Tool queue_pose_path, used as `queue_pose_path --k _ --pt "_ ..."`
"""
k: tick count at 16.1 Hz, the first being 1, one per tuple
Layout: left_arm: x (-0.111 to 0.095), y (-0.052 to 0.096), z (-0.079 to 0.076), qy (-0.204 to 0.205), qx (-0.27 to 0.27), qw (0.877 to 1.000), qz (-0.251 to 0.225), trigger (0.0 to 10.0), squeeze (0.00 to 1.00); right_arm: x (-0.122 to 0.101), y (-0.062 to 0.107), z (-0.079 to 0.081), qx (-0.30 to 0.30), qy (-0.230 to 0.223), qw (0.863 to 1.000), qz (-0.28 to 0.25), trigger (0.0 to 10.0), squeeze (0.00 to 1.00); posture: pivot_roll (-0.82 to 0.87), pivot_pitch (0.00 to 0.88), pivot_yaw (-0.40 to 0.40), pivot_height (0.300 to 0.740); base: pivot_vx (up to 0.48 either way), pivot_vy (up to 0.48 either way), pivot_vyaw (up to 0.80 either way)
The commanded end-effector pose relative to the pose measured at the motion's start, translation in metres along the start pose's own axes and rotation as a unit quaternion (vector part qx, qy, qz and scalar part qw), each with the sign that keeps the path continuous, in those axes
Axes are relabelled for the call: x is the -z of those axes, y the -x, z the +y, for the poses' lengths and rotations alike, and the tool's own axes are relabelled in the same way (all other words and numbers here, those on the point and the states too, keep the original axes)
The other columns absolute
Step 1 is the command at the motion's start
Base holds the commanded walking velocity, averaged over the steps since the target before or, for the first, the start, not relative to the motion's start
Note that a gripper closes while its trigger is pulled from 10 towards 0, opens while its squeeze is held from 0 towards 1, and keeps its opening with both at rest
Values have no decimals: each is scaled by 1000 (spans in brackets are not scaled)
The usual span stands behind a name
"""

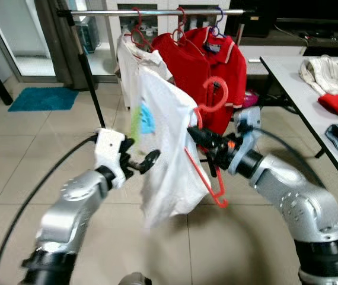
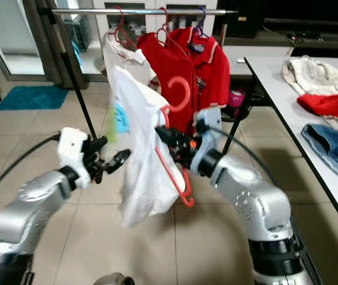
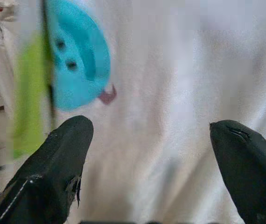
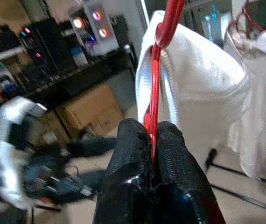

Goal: Hang hanger

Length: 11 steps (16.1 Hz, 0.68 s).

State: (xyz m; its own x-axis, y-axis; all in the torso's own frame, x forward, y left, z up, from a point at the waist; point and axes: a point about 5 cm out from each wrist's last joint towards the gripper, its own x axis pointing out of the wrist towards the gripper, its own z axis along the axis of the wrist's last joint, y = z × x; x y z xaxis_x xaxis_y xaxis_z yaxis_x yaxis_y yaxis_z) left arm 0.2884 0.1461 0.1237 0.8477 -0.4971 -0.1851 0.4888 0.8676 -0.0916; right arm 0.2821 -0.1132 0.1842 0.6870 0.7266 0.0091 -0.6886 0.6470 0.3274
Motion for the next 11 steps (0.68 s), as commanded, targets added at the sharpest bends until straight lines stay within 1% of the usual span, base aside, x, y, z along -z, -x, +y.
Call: queue_pose_path --k 1,2,3,4,5,6,7,8,9,10,11 --pt "2 -2 4 -7 -14 1000 1 10000 0 -13 1 6 -23 5 999 -23 10000 0 -23 0 57 740 0 0 0" --pt "8 -8 9 -22 -31 999 5 6863 0 -15 4 9 -40 -13 999 -25 10000 0 -23 0 57 740 0 0 0" --pt "9 -11 12 -34 -48 998 0 4667 0 -16 6 10 -47 -21 998 -25 10000 0 -23 0 57 740 0 0 0" --pt "9 -11 14 -35 -52 998 -3 4667 0 -17 6 10 -49 -22 998 -24 10000 0 -23 0 57 740 0 0 0" --pt "3 -10 16 -52 -64 996 -27 10000 0 -16 9 10 -53 -23 998 -21 10000 0 -45 0 65 740 0 0 0" --pt "-3 -5 16 -64 -57 995 -55 10000 0 -16 10 10 -54 -24 998 -20 10000 0 -48 0 67 740 0 0 0" --pt "-9 -1 15 -88 -40 992 -82 10000 0 -17 12 10 -53 -26 998 -18 10000 0 -48 0 66 740 0 0 0" --pt "-12 4 17 -111 -24 989 -98 10000 0 -18 13 9 -53 -28 998 -16 10000 0 -45 0 62 740 0 0 0" --pt "-13 6 22 -122 -39 987 -98 10000 1000 -18 13 9 -54 -30 998 -16 10000 0 -39 0 57 740 0 0 0" --pt "-14 6 33 -126 -65 986 -93 10000 1000 -18 13 10 -59 -34 998 -15 10000 0 -34 0 52 740 0 0 0" --pt "-13 4 46 -133 -92 984 -71 10000 1000 -20 13 11 -70 -37 997 -14 10000 0 -22 0 39 740 0 0 0"
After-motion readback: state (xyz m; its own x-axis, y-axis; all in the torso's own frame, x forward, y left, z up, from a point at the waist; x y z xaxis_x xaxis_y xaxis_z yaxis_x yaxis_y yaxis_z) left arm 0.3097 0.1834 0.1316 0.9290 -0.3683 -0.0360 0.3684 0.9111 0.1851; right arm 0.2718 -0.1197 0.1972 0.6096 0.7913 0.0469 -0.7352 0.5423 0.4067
